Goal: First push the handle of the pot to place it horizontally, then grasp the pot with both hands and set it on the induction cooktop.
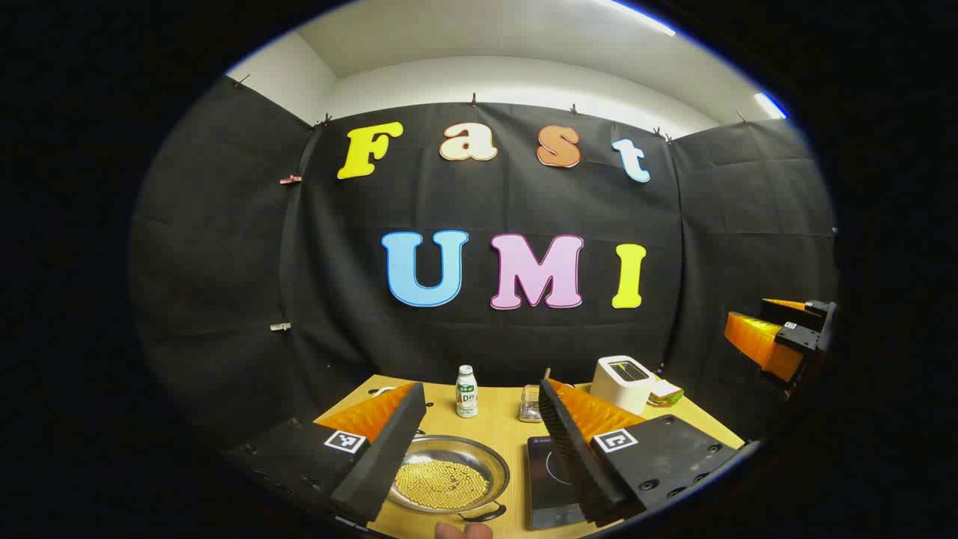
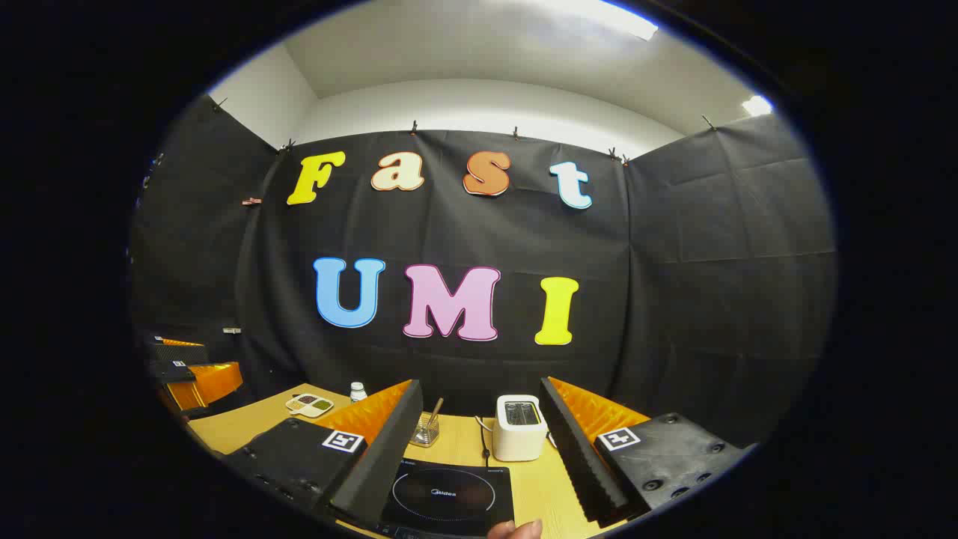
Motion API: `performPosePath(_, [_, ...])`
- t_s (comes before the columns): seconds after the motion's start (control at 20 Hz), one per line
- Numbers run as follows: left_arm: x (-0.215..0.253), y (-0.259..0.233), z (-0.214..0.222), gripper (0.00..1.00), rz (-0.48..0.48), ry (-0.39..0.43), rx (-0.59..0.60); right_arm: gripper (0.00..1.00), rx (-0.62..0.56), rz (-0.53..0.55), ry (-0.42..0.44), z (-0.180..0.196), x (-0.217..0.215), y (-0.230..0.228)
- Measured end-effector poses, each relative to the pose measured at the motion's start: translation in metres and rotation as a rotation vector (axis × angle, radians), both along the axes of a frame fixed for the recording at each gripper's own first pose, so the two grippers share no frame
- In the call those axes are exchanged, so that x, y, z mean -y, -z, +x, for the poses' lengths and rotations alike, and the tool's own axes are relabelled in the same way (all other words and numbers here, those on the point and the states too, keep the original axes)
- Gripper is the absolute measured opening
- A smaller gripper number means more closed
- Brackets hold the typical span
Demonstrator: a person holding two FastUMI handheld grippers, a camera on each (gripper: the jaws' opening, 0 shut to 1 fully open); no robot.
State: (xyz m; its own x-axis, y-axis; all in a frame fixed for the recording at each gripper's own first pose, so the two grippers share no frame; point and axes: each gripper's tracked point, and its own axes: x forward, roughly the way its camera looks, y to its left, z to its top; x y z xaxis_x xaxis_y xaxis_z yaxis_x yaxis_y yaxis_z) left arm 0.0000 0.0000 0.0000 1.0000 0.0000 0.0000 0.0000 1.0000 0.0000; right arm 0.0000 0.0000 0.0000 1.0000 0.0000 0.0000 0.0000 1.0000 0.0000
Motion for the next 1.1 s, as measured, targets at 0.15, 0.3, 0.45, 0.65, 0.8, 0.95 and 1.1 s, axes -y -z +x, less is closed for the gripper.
performPosePath(0.15, [0.003, -0.003, 0.003, 0.94, 0.006, 0.017, 0.008, 0.97, 0.009, -0.009, 0.008, 0.000, 0.000, -0.001])
performPosePath(0.3, [0.007, -0.004, 0.009, 0.95, 0.012, 0.034, 0.016, 0.97, 0.017, -0.024, 0.015, 0.000, 0.003, -0.004])
performPosePath(0.45, [0.010, -0.009, 0.013, 0.95, 0.025, 0.051, 0.027, 0.97, 0.030, -0.001, 0.025, -0.003, 0.005, -0.011])
performPosePath(0.65, [0.012, -0.016, 0.015, 0.95, 0.036, 0.071, 0.053, 0.97, 0.024, 0.011, 0.035, -0.005, 0.004, -0.012])
performPosePath(0.8, [0.012, -0.017, 0.015, 0.95, 0.027, 0.080, 0.063, 0.97, 0.023, 0.012, 0.037, -0.007, 0.002, -0.015])
performPosePath(0.95, [0.007, -0.019, 0.015, 0.95, 0.029, 0.080, 0.066, 0.97, 0.030, 0.040, 0.045, -0.009, -0.002, -0.019])
performPosePath(1.1, [0.002, -0.023, 0.015, 0.94, 0.032, 0.084, 0.077, 0.97, 0.041, 0.038, 0.055, -0.011, -0.002, -0.022])
